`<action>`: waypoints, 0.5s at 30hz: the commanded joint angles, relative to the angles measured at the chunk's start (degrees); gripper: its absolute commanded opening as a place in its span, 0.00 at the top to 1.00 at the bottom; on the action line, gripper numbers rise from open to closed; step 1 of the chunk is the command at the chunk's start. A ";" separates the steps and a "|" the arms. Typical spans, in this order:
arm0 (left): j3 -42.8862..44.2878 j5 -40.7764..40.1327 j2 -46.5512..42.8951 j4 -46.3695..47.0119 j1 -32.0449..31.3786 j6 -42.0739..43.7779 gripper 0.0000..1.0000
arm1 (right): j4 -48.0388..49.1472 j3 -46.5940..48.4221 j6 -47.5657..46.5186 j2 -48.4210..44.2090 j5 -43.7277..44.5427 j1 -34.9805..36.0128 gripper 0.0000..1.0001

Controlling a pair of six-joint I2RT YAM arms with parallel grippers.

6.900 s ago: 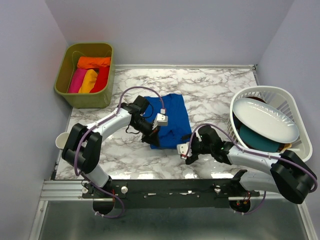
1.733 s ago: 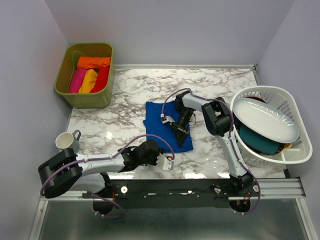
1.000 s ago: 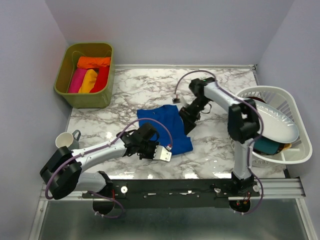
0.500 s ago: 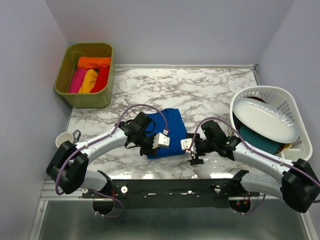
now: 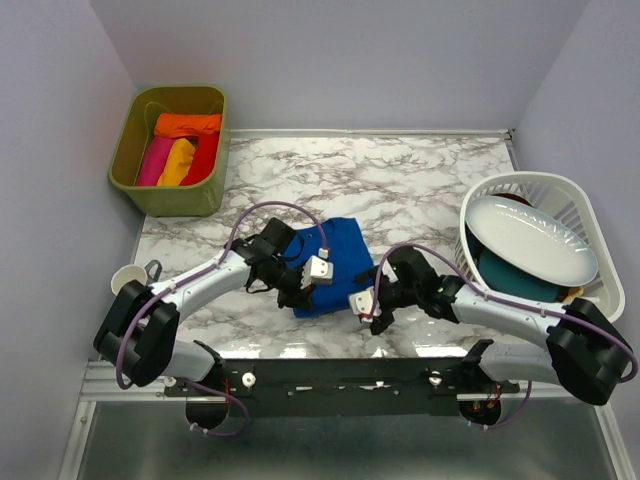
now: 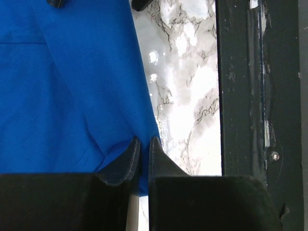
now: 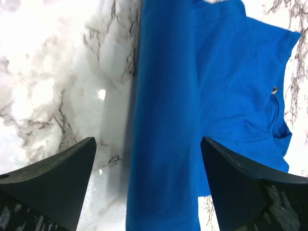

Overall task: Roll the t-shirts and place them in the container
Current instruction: Roll the T-shirt to the center of the board.

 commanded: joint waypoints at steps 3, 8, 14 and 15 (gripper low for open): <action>0.69 3.53 -1.02 -3.73 1.96 3.39 1.00 | 7.51 0.07 -1.08 4.75 5.18 0.54 0.37; -3.69 -3.85 -7.86 3.29 1.96 -0.47 0.53 | 2.26 5.25 3.22 6.95 3.94 0.63 0.87; -11.61 -10.72 -20.18 13.67 0.74 -5.74 0.29 | -2.50 7.89 4.64 7.92 3.85 0.54 0.94; -11.96 -11.42 -19.57 13.94 0.30 -6.62 0.29 | -2.51 7.98 4.81 8.09 4.03 0.63 0.94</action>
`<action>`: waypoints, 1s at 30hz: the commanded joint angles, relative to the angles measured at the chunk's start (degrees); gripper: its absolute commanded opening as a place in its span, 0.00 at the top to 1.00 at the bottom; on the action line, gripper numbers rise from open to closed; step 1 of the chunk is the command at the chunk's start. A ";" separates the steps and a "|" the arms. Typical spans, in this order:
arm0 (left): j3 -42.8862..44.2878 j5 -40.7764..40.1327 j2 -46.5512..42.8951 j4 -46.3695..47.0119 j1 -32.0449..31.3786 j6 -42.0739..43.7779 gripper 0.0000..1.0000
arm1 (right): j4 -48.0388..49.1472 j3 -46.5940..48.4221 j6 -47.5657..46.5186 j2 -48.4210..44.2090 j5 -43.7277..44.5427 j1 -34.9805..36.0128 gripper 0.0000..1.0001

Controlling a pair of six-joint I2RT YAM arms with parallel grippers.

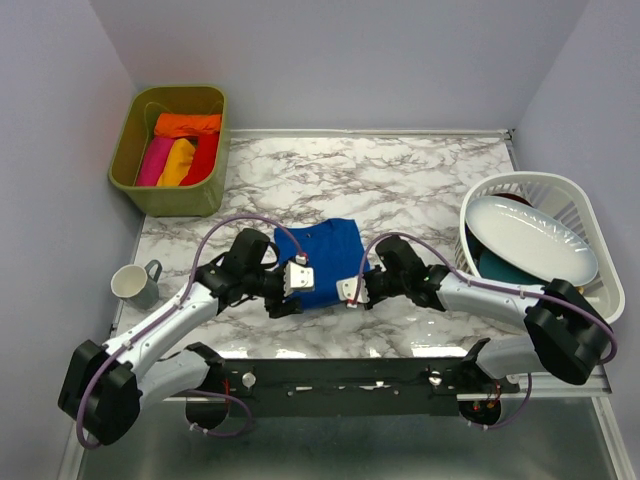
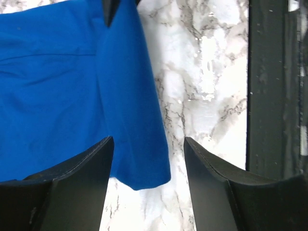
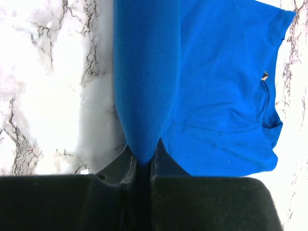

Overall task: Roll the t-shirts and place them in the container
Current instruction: Roll the T-shirt to the center of the board.

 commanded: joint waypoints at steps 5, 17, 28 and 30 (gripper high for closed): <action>-4.56 -10.75 1.45 12.65 -3.32 -9.84 0.21 | -3.12 1.84 2.30 0.88 0.29 0.41 0.93; -2.20 -6.72 8.83 10.38 -3.50 -9.59 0.68 | -5.03 2.80 5.12 1.14 1.00 0.41 0.92; 9.40 -2.49 14.46 -13.51 0.19 -0.28 1.00 | -33.33 17.74 3.19 7.47 -11.39 -2.93 0.90; 10.02 -2.14 15.25 -15.55 1.07 0.25 1.00 | -40.27 20.89 -0.06 9.92 -13.49 -3.63 0.90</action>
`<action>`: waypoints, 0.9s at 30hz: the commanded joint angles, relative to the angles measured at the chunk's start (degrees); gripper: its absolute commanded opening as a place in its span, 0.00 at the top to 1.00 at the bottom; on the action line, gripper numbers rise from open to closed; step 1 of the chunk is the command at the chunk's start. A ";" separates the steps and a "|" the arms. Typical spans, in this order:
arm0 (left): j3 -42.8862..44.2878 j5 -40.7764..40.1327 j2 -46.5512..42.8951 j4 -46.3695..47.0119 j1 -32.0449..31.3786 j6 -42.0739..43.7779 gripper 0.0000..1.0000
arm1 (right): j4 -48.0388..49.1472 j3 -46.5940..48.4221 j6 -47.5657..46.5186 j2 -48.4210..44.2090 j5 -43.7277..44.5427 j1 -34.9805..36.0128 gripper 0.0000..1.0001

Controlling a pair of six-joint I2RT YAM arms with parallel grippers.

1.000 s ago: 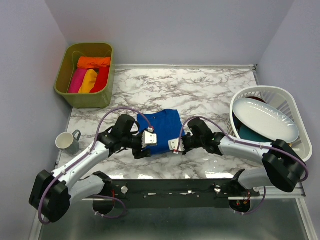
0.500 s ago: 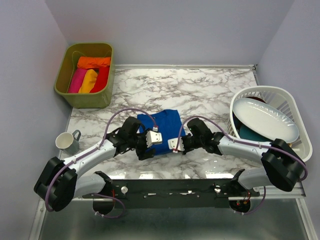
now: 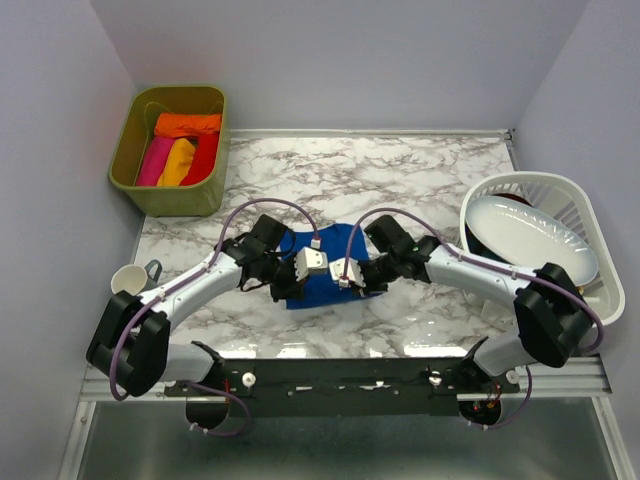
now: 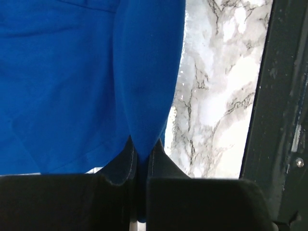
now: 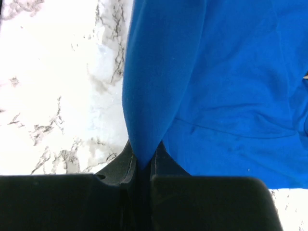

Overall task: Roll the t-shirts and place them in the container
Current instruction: Roll the T-shirt to the center of the board.

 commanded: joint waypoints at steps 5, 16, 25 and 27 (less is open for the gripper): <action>3.73 3.37 3.26 -15.38 4.36 6.45 1.00 | -29.24 10.48 -9.00 8.99 -10.92 -2.88 0.91; 7.87 4.78 12.83 -25.05 5.85 13.74 1.00 | -45.96 22.43 -14.37 24.37 -15.49 -4.64 0.90; 8.65 5.30 19.59 -26.19 10.42 16.03 1.00 | -54.94 33.68 -15.34 38.44 -15.32 -5.43 0.89; 8.74 5.22 20.74 -26.37 11.22 16.39 1.00 | -56.52 35.44 -15.08 40.46 -14.70 -5.51 0.89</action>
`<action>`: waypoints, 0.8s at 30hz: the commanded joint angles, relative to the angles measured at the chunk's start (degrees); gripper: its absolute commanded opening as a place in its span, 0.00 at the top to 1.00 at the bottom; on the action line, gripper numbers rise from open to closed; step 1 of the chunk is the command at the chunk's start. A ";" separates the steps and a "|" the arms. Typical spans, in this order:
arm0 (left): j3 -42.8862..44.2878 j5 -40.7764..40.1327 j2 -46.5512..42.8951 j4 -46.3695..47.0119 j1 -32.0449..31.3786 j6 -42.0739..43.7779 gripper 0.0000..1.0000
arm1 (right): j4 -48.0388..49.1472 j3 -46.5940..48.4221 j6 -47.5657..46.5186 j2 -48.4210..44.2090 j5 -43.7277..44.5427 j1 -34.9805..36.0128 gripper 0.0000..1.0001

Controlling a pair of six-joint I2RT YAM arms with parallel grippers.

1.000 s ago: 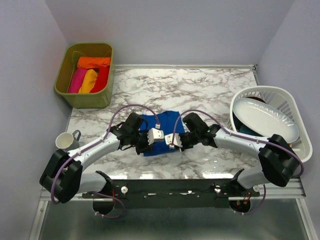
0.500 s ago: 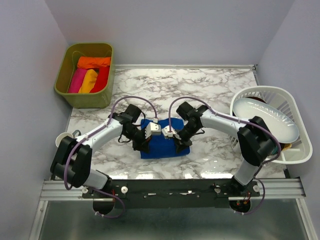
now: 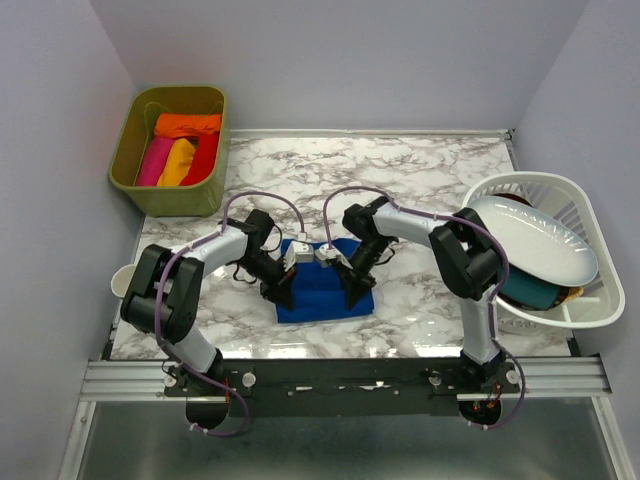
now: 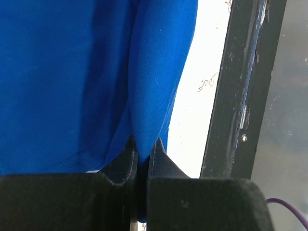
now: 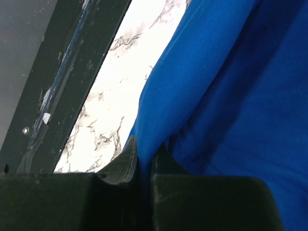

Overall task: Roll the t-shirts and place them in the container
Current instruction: Roll the T-shirt to the center of the board.

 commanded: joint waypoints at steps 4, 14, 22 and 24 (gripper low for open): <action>2.43 -9.58 6.95 -7.36 0.88 4.78 0.95 | -14.52 8.28 9.51 11.56 11.92 -0.14 0.89; 6.91 -11.97 5.47 -12.59 16.25 8.54 0.63 | -19.26 18.38 19.87 22.64 15.71 -0.14 0.87; 8.16 -11.43 -11.97 -13.80 19.52 14.88 0.53 | -19.18 23.05 24.20 27.23 16.33 -0.14 0.86; 5.26 -12.13 -18.41 -8.70 15.75 13.48 0.46 | -19.27 22.70 24.11 27.05 16.33 -0.22 0.85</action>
